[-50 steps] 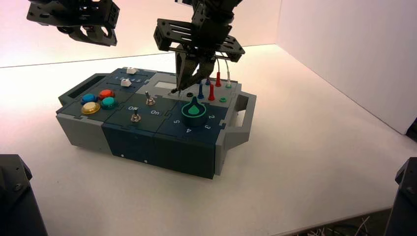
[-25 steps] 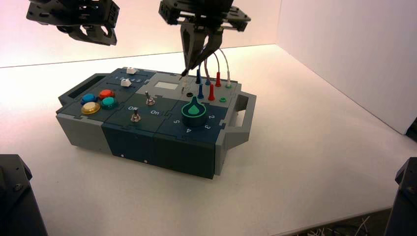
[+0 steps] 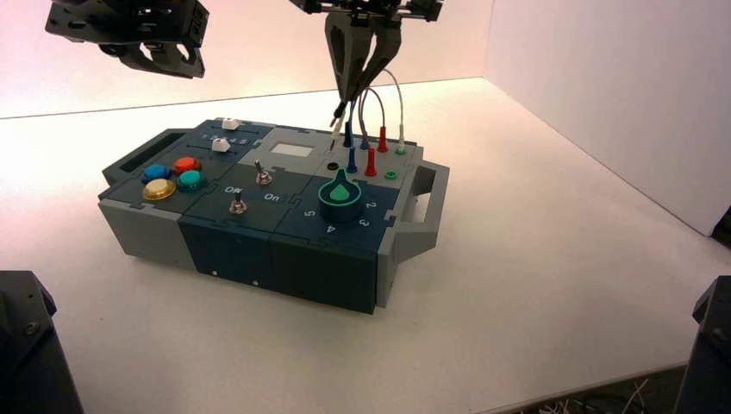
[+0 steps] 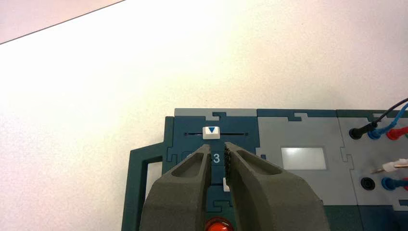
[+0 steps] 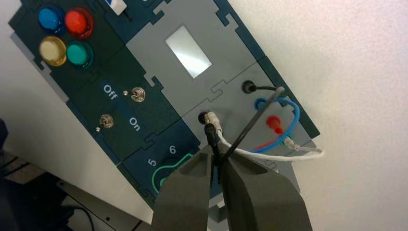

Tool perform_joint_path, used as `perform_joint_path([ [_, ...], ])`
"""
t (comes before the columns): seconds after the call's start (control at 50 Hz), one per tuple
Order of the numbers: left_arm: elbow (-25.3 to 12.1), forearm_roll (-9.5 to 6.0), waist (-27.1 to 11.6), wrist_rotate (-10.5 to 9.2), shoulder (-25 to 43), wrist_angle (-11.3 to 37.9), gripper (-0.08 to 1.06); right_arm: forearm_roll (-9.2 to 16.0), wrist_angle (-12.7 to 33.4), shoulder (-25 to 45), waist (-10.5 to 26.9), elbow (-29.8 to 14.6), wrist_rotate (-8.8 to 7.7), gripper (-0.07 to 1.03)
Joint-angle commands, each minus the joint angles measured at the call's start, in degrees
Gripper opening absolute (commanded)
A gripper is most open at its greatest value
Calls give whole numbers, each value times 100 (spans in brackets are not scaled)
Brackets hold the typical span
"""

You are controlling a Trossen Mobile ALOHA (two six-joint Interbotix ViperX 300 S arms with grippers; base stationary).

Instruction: Insert the black wire.

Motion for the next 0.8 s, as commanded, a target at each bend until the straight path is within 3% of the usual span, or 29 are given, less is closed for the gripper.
perform_joint_path([
  [0.02,-132,18,-35,26,-70,-44,17,0,97,62,-18,-220,-53,-2],
  [0.06,-132,9,-35,26,-70,-44,17,44,264,255,-9,-343,-193,-2],
  [0.4,-132,9,-35,26,-70,-53,17,44,1187,809,-9,-1195,-633,-2],
  [0.8,-132,9,-35,26,-70,-53,17,9,1705,1072,-18,-1608,-835,-2],
])
